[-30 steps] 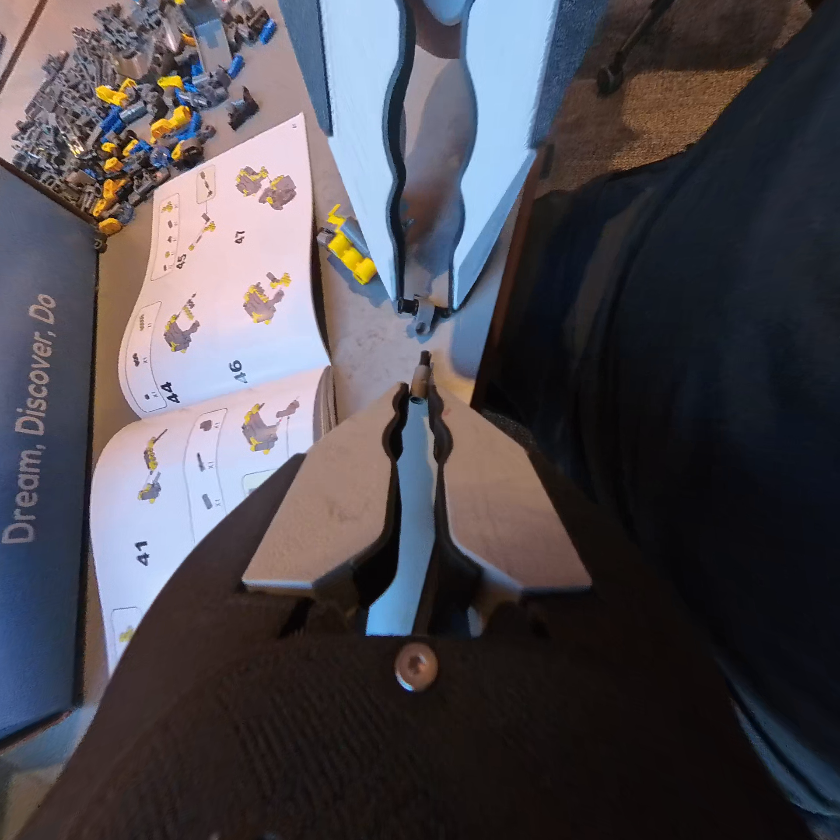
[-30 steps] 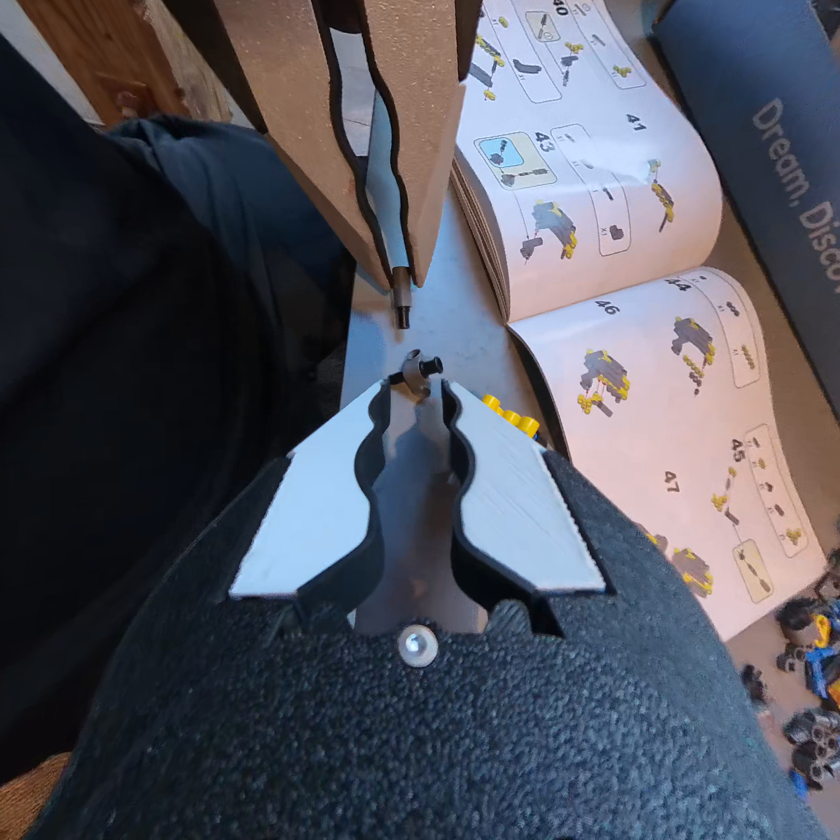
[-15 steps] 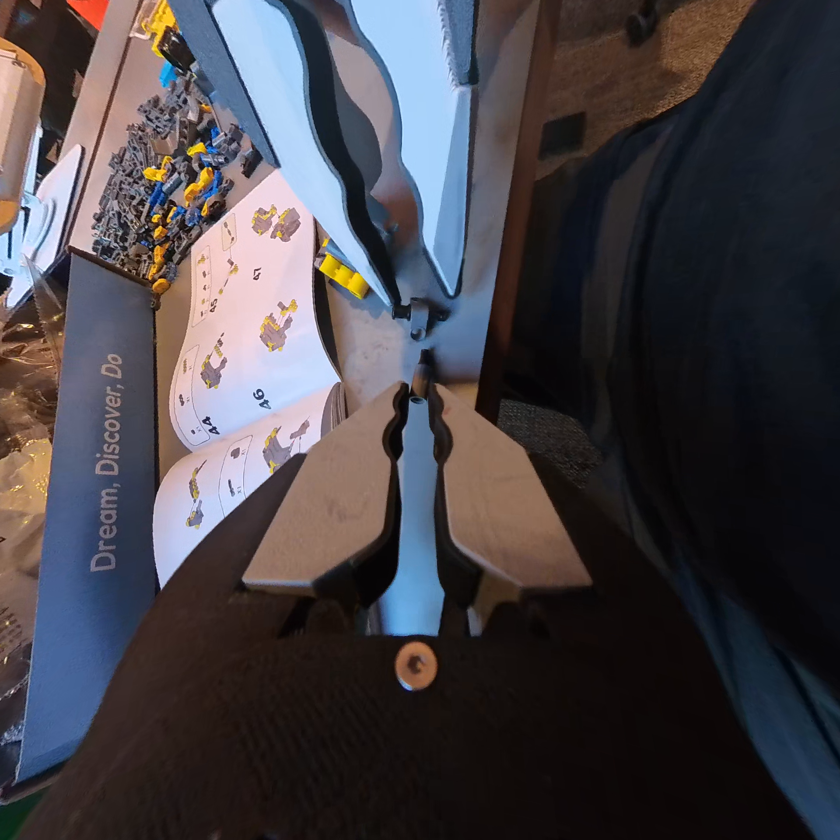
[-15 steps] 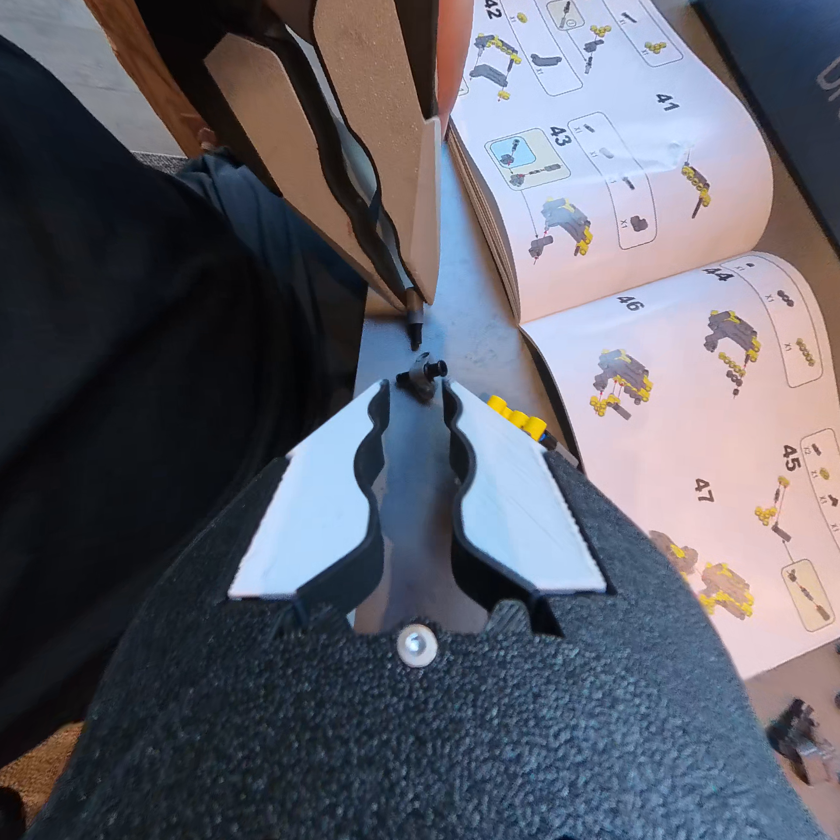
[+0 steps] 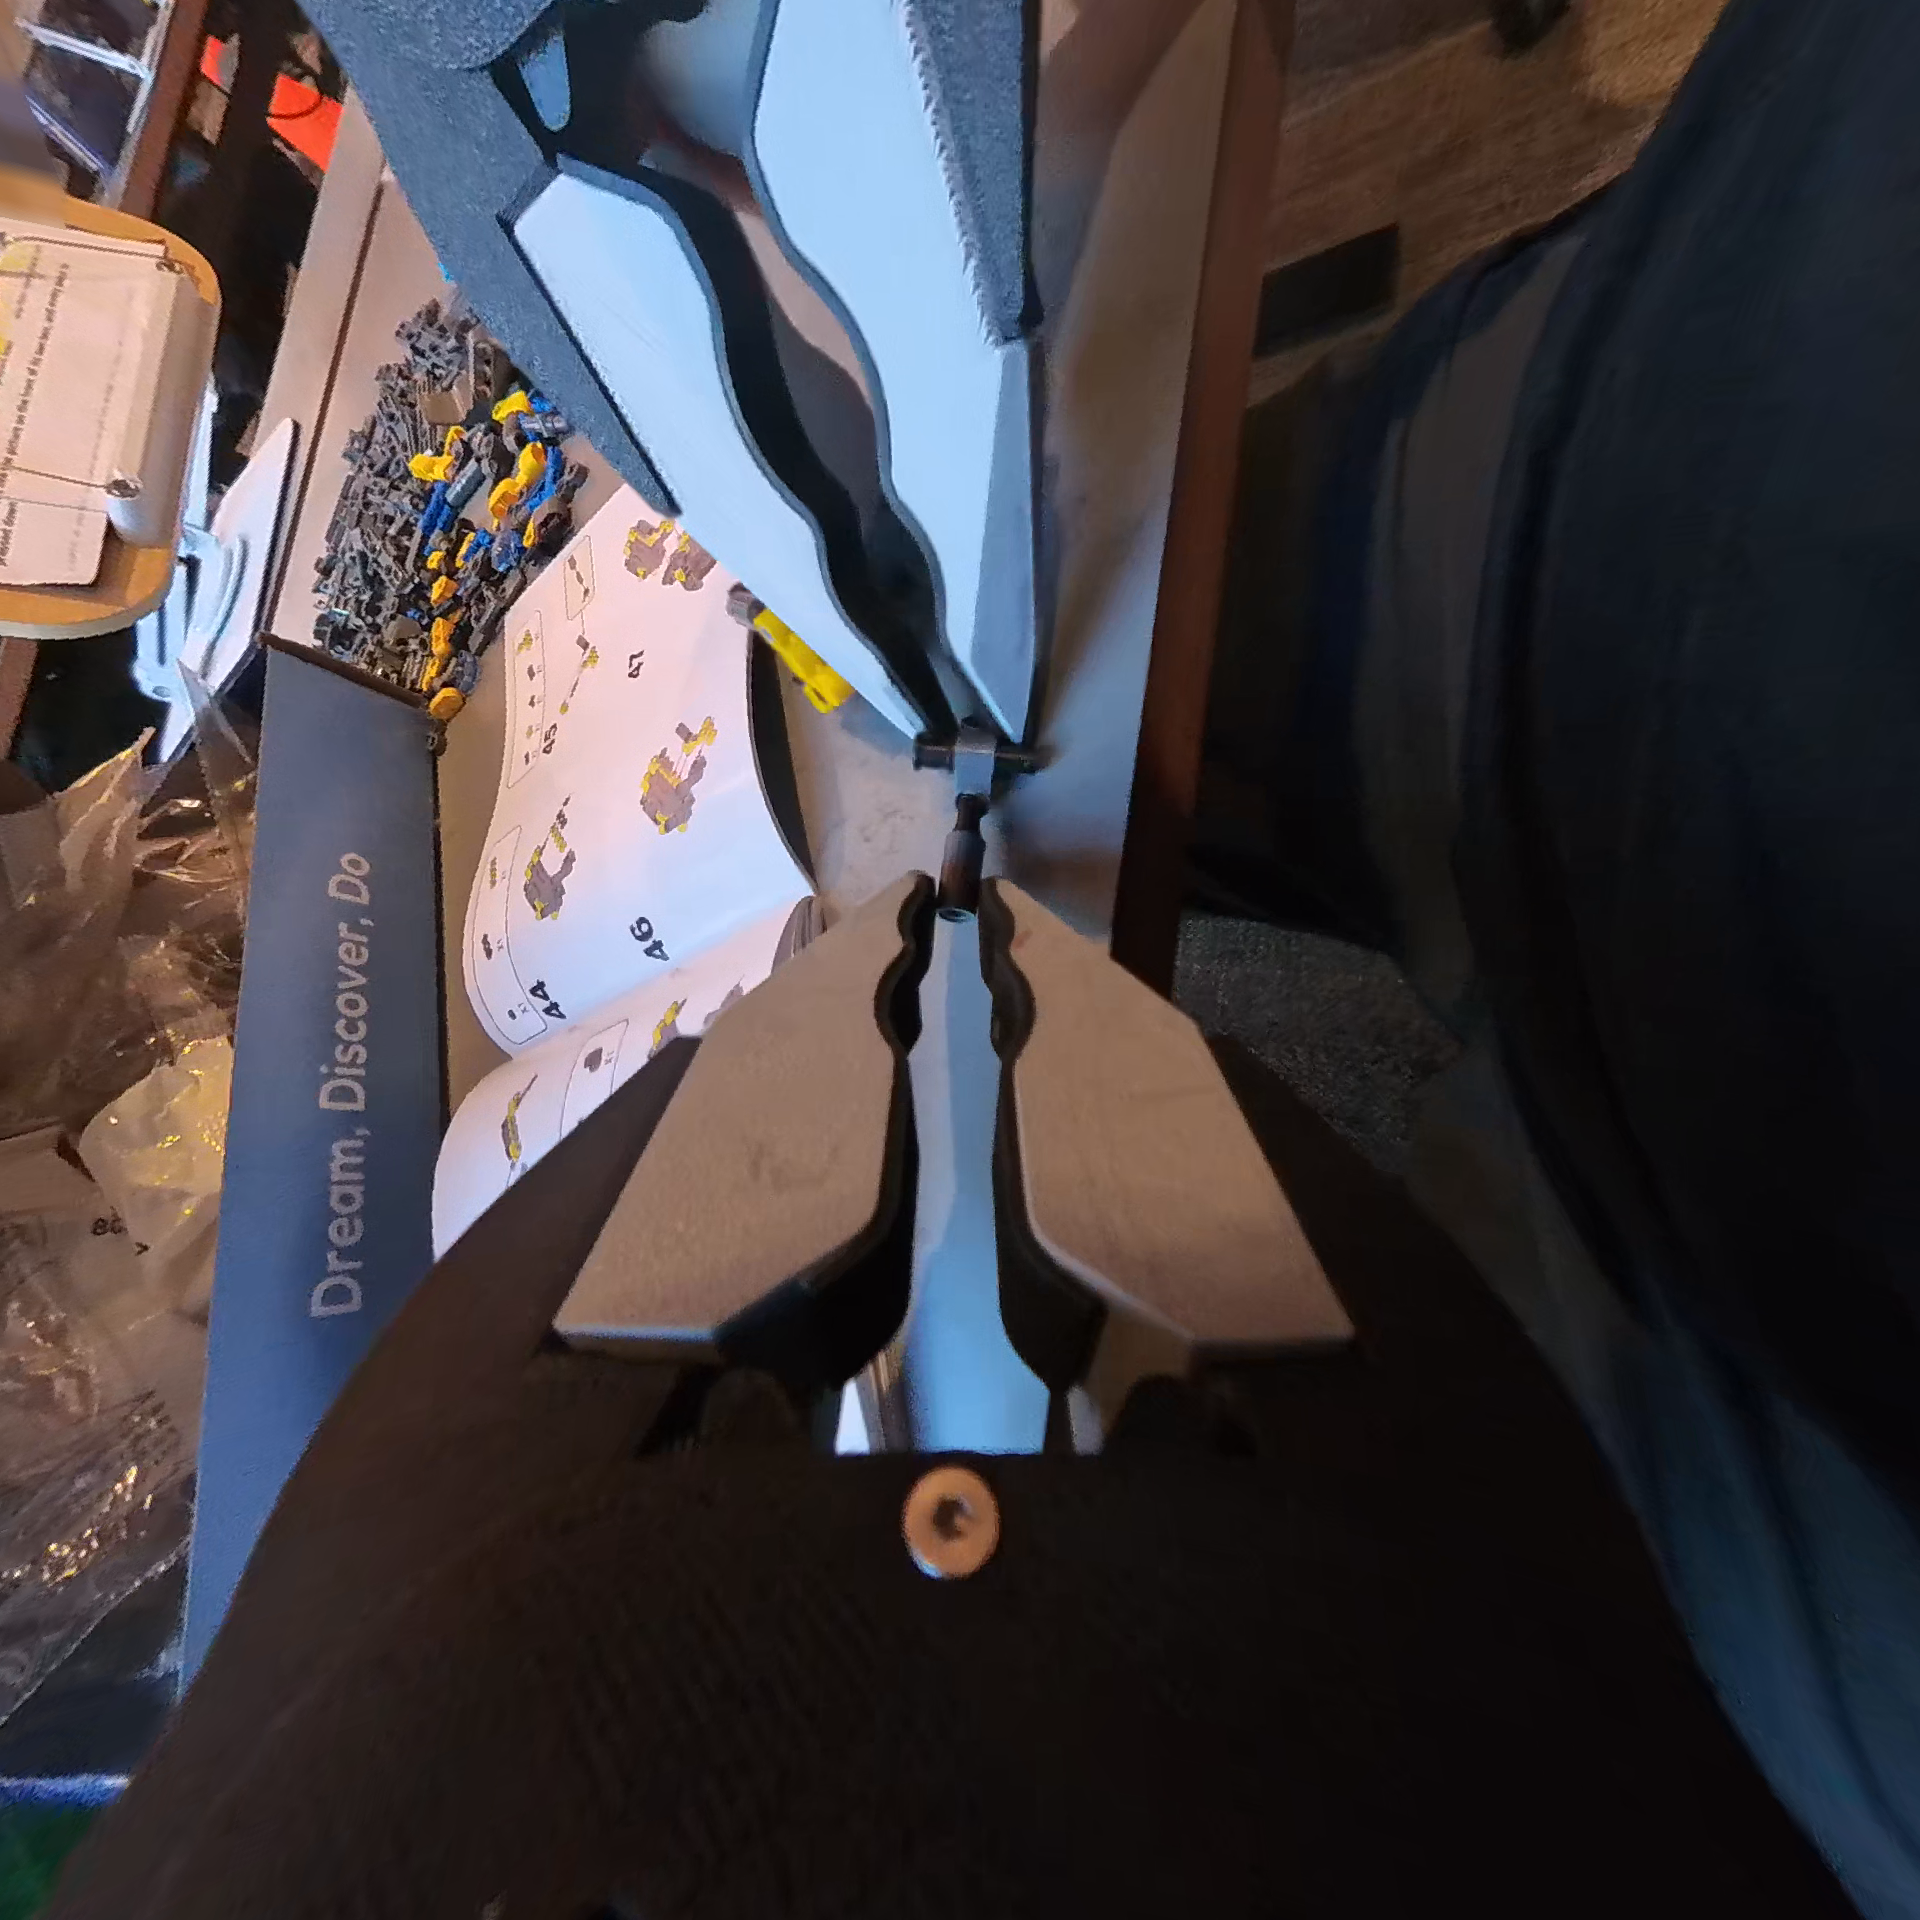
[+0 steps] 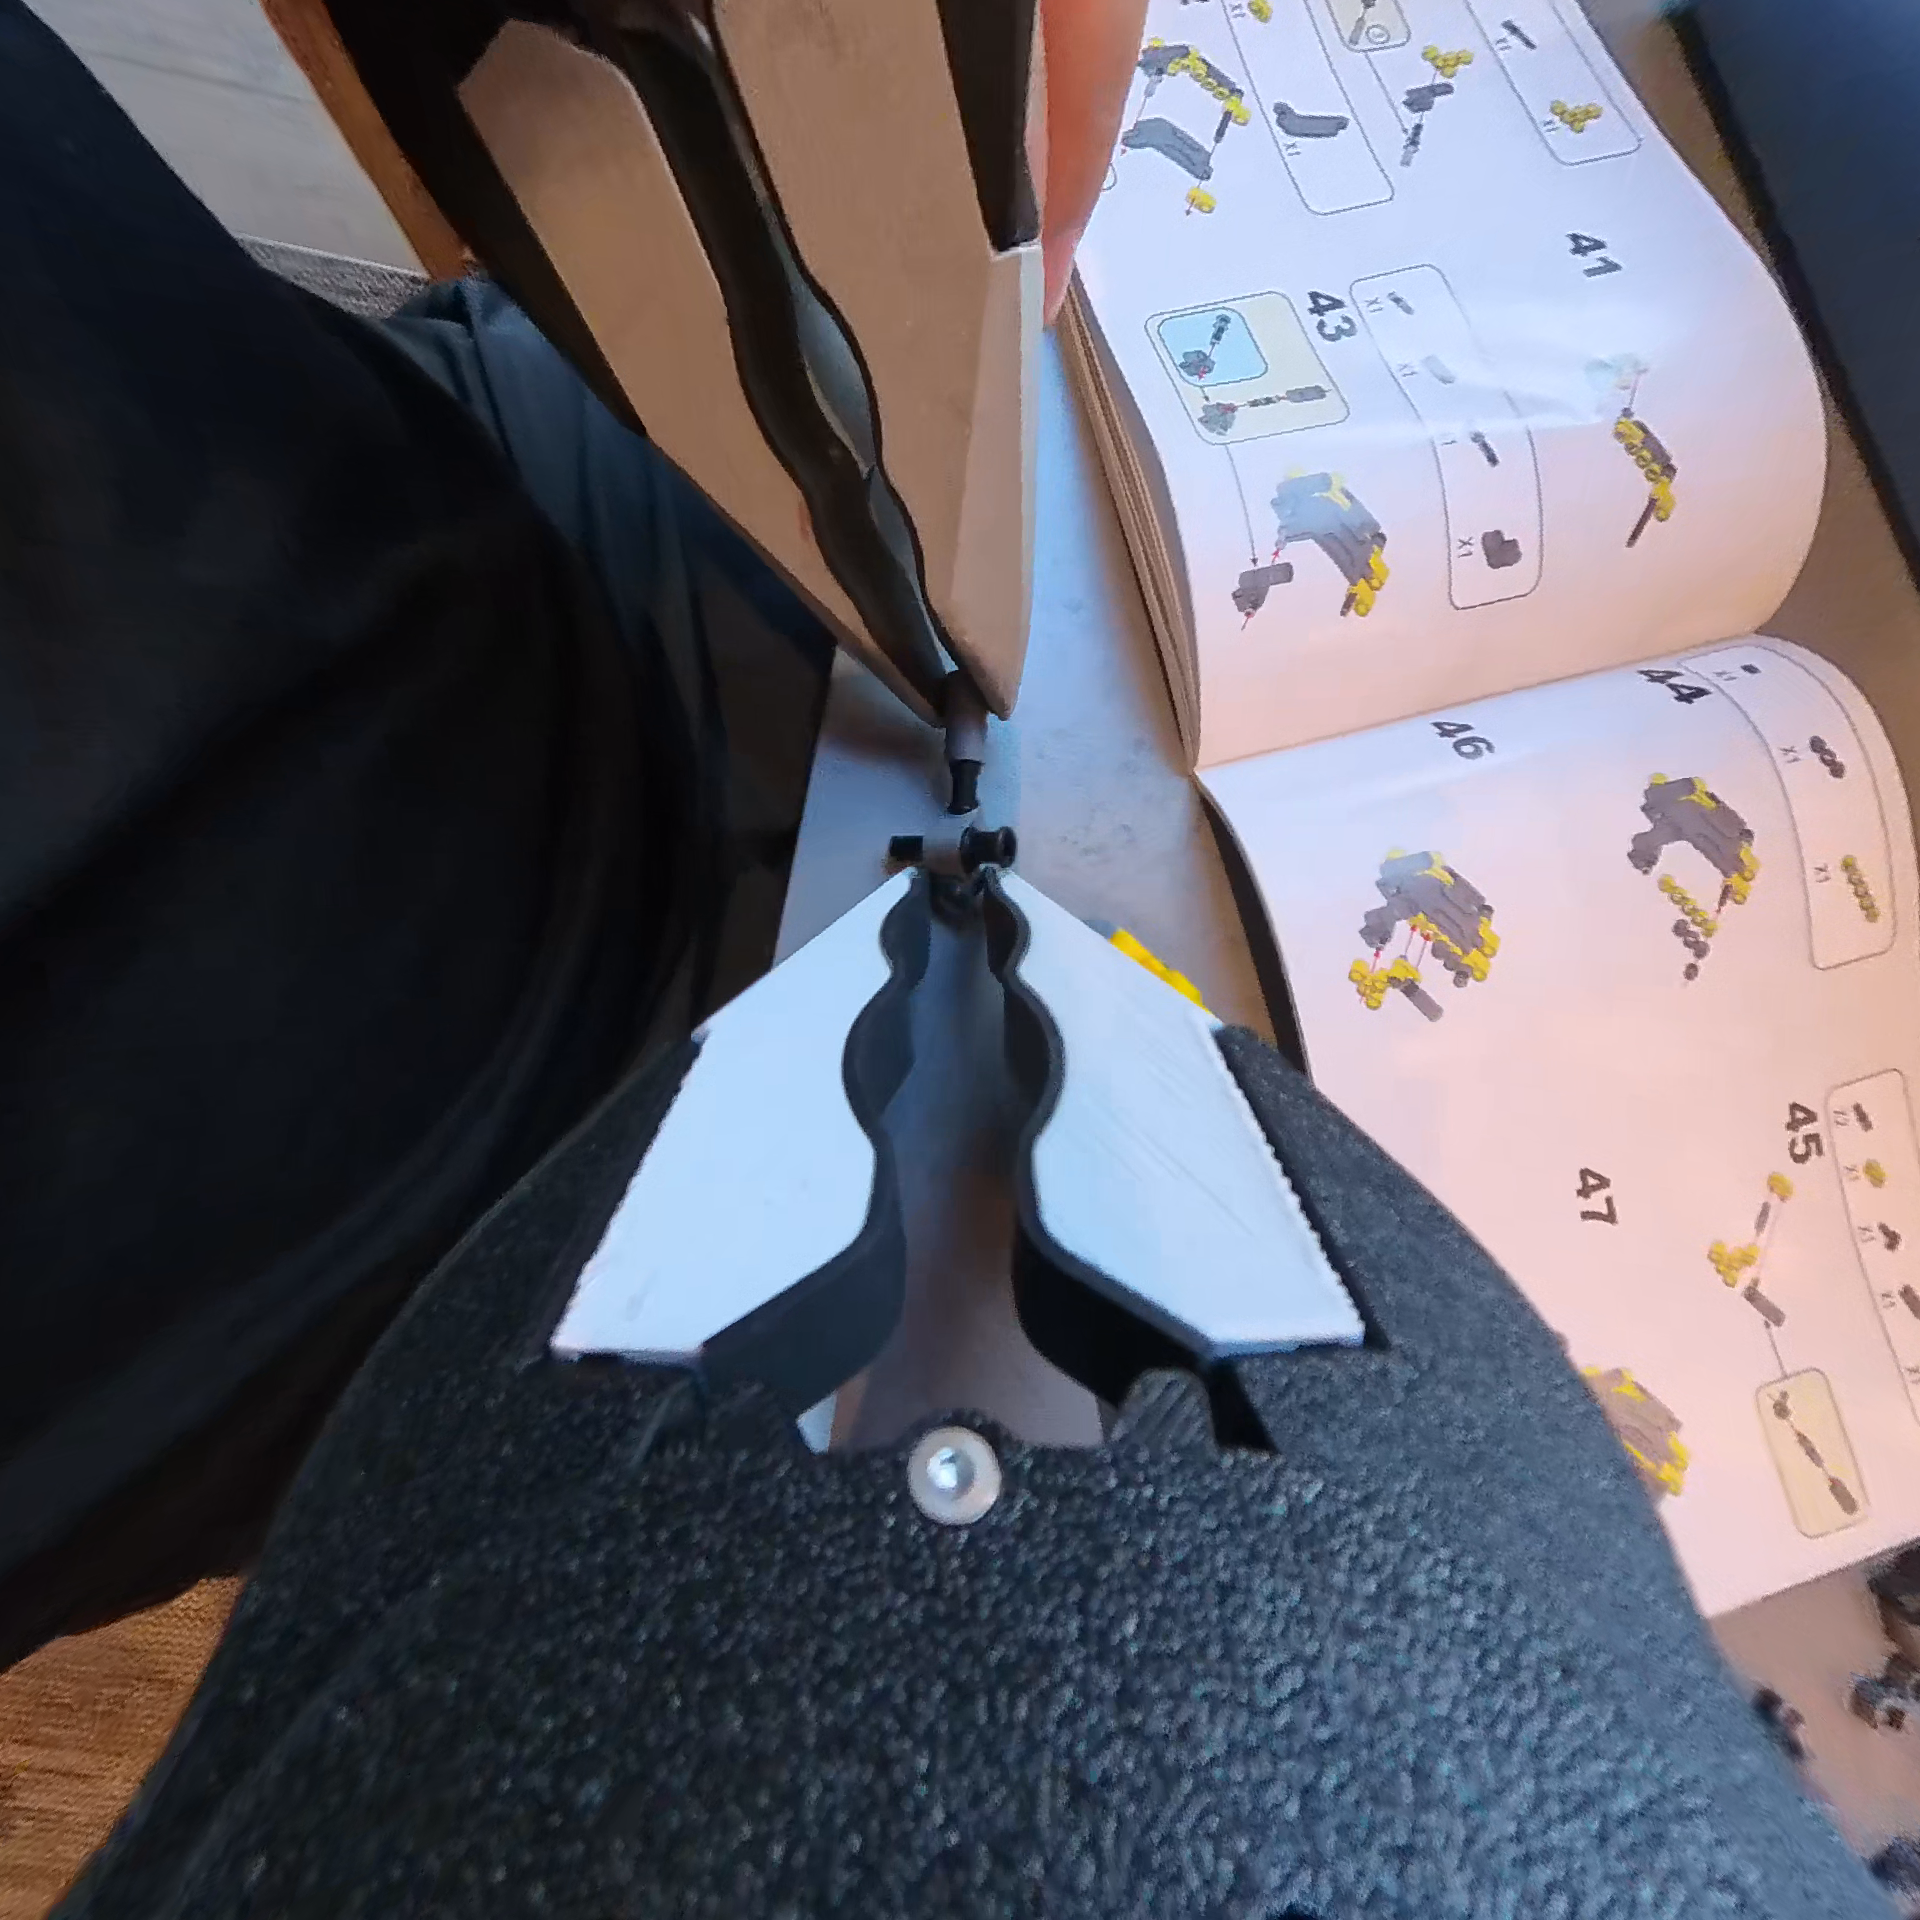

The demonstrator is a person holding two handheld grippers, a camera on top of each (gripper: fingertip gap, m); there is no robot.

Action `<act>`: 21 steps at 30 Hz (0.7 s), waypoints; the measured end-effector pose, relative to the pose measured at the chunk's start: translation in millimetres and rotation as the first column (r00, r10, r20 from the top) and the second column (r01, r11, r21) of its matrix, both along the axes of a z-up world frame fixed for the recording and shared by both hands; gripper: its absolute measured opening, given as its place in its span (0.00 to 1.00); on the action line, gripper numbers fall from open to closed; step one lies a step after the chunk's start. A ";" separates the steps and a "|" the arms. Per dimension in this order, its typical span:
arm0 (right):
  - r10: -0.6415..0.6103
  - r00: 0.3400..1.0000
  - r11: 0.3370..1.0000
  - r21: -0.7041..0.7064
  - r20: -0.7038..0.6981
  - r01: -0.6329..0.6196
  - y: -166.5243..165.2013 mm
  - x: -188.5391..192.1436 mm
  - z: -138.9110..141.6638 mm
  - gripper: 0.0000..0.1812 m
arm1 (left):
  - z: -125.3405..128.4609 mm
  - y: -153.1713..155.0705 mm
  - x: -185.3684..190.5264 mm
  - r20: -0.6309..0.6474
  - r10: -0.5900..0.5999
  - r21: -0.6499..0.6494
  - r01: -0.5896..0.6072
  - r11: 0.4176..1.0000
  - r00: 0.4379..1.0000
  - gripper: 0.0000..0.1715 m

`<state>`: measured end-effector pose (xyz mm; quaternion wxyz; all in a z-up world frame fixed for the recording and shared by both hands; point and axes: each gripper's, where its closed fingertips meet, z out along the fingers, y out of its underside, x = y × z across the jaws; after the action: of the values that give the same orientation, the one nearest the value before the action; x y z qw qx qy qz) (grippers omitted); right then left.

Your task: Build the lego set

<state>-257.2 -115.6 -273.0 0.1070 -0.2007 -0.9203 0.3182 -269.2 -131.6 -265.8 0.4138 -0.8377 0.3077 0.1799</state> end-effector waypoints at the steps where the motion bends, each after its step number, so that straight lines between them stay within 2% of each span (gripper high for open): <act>1: -0.010 1.000 1.000 -0.008 0.009 0.010 -0.1 -0.9 0.0 0.05 | -0.3 0.1 -0.7 -0.008 0.001 -0.005 -0.001 1.000 1.000 0.04; 9: -0.068 0.993 0.996 -0.054 0.092 0.074 -3.0 -1.4 0.5 0.04 | -0.1 -1.7 -3.8 -0.152 -0.013 -0.052 0.005 0.999 0.988 0.04; 17: -0.030 0.997 0.999 0.032 0.069 0.027 -5.4 -0.7 -0.4 0.04 | -2.6 -5.5 -1.4 -0.092 -0.066 -0.111 0.056 0.992 0.994 0.04; 21: -0.014 0.999 0.997 0.075 0.051 0.010 -6.7 -2.5 0.0 0.04 | -3.8 -6.7 -2.3 -0.127 -0.081 -0.162 0.060 0.985 0.989 0.04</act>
<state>-259.7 -122.3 -273.1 0.0927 -0.2101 -0.9329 0.2775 -271.5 -138.4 -269.6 0.3310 -0.8425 0.3774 0.1957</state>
